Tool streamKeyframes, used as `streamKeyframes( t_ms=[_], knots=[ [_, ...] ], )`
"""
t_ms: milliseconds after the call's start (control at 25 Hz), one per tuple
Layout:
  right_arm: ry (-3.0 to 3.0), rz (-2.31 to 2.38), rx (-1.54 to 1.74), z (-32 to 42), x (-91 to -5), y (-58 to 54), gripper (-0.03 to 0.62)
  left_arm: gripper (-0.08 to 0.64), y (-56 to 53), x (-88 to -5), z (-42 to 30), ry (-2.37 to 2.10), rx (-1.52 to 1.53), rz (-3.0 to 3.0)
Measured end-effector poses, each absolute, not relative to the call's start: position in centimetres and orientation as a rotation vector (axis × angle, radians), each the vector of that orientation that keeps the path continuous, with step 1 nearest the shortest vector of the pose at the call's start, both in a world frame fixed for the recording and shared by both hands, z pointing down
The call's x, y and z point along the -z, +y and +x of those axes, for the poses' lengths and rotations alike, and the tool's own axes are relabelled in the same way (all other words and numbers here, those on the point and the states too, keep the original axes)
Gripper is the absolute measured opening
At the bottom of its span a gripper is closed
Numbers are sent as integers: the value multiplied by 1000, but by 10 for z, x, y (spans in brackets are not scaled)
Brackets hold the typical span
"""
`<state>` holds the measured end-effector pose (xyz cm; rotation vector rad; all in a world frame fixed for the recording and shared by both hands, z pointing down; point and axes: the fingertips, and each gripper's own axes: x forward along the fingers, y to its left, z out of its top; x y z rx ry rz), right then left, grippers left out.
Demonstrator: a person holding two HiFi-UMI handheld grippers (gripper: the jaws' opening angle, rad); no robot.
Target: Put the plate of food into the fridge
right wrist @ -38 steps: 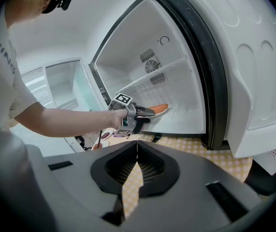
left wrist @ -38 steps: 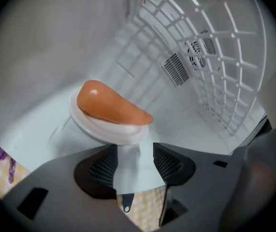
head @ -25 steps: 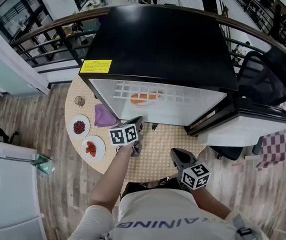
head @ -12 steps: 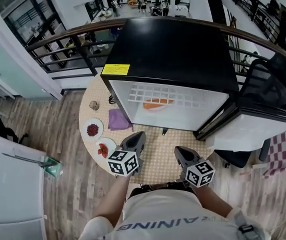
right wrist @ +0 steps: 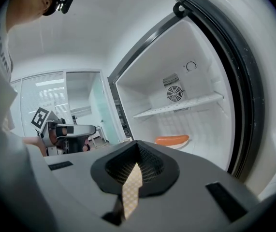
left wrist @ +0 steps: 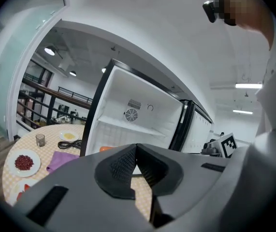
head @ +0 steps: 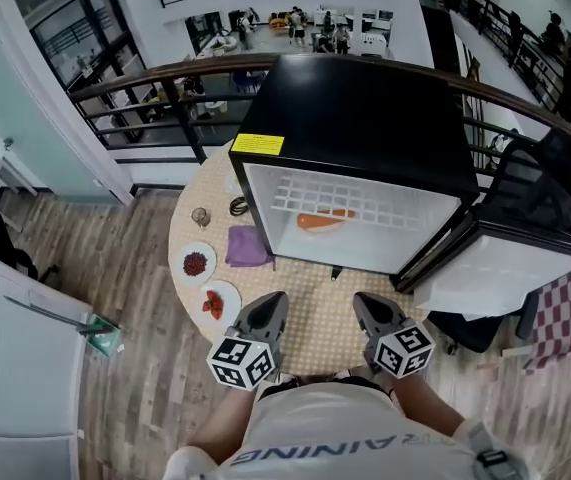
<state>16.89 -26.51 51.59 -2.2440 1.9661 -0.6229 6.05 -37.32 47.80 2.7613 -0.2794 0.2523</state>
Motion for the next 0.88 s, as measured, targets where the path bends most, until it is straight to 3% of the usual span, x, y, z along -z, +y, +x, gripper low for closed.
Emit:
streamKeyframes(
  t_ms=[880],
  knots=[
    [1939, -2272, 600, 165, -512, -260, 21, 9, -370, -478, 60, -251, -228, 2764]
  ],
)
